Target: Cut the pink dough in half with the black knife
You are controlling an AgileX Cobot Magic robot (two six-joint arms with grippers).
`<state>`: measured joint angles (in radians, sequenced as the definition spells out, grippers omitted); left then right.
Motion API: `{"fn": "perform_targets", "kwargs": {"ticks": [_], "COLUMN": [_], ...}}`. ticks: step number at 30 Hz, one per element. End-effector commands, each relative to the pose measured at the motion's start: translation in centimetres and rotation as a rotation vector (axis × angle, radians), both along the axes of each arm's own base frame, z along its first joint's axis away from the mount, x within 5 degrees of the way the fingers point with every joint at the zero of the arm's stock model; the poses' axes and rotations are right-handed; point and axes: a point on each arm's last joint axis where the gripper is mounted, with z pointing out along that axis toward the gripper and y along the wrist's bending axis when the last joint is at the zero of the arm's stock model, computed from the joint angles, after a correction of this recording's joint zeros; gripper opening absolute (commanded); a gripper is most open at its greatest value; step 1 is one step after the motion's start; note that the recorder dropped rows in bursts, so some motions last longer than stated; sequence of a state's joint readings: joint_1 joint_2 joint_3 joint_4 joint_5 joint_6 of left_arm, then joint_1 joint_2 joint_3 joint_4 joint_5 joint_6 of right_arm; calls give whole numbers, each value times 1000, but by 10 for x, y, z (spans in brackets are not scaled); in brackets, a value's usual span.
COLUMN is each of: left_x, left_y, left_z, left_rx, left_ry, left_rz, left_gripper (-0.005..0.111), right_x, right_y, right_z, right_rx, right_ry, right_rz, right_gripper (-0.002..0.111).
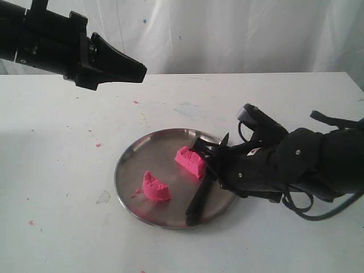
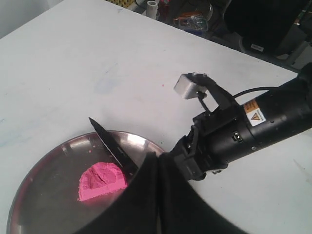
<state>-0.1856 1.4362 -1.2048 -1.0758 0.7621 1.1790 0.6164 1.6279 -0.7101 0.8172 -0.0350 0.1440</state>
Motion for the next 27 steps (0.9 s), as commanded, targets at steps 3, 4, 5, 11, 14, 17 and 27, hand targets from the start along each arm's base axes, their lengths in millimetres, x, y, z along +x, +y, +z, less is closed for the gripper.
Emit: {"fn": "perform_targets", "kwargs": {"ticks": [3, 4, 5, 11, 14, 17, 27], "left_x": [-3, -3, -3, -3, -3, -3, -3], "left_y": [1, 1, 1, 1, 1, 1, 1], "left_z": [2, 2, 2, 2, 2, 2, 2], "left_rx": [-18, -18, -18, -18, -18, -18, -18], "left_ry": [7, 7, 7, 7, 7, 7, 7], "left_rz": [1, 1, 1, 1, 1, 1, 1], "left_gripper": [0, 0, 0, 0, 0, 0, 0], "right_x": [-36, -45, -52, -112, -136, -152, -182], "right_y": [-27, -32, -35, -71, -88, -100, -120], "right_z": [50, 68, 81, 156, 172, 176, 180], "right_rx": [-50, -63, -70, -310, -342, -371, -346], "right_ry": [-284, -386, -450, -946, -1044, -1070, -1094], "right_rz": [129, 181, 219, 478, 489, 508, 513], "right_gripper": [38, 35, 32, 0, 0, 0, 0]}}
